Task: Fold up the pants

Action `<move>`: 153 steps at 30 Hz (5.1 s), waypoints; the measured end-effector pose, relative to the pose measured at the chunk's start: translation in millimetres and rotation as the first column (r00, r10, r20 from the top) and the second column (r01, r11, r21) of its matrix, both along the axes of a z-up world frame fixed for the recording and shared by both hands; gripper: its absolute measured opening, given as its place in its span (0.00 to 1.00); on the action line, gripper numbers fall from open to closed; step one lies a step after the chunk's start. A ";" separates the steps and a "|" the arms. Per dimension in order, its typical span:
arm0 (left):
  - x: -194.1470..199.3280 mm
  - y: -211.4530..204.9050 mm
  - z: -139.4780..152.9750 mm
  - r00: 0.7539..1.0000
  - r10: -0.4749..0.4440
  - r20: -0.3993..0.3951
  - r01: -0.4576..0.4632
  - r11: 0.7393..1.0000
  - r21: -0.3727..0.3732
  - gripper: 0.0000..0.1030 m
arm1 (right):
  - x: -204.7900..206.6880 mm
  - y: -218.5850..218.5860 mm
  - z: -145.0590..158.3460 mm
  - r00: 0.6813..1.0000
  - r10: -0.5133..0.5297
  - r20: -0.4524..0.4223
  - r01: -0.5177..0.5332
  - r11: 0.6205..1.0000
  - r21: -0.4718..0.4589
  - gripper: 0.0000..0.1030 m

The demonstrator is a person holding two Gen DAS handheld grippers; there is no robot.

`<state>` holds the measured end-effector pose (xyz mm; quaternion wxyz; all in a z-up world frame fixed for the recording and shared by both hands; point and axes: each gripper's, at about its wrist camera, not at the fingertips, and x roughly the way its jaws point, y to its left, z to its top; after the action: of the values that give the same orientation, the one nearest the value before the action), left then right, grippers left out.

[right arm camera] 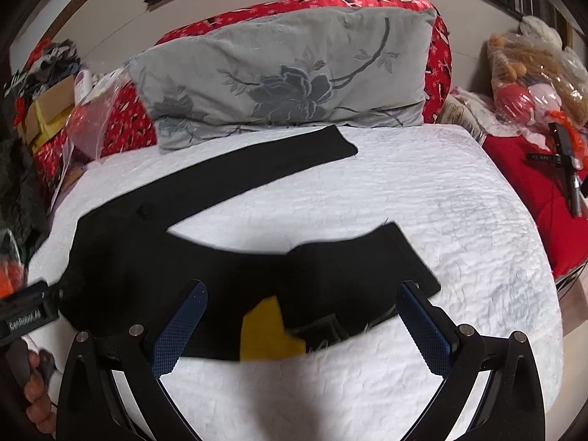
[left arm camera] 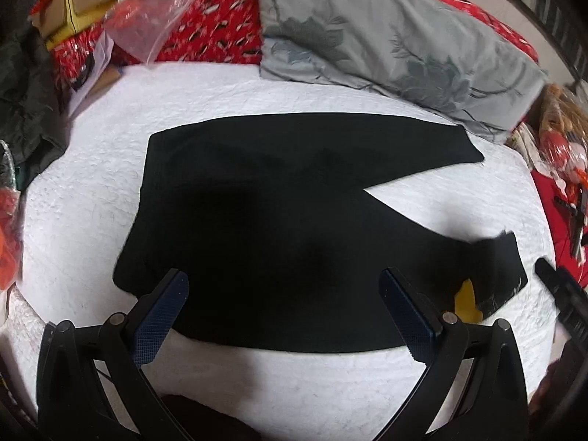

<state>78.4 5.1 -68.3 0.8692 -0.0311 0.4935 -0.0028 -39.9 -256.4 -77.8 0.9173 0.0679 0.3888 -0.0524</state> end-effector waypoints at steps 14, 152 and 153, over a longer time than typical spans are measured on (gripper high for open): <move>157.4 155.4 -28.3 0.937 0.158 -0.310 -0.238 0.942 -0.238 1.00 | 210.8 -83.4 1.9 0.995 0.025 -0.100 -0.024 1.000 0.010 1.00; 70.9 162.4 -57.4 0.928 -0.024 -0.372 -0.117 0.928 -0.353 0.51 | 50.0 -153.8 -58.7 0.981 -0.060 -0.187 0.134 0.902 0.411 0.35; 71.0 163.8 -57.0 0.929 -0.023 -0.369 -0.121 0.924 -0.363 0.51 | 50.3 -153.6 -58.9 0.980 -0.061 -0.191 0.135 0.905 0.405 0.35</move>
<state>149.5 168.9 -125.3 0.7388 -0.2112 0.6361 -0.0702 10.4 -410.0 -136.7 0.8405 0.2760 0.4658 -0.0203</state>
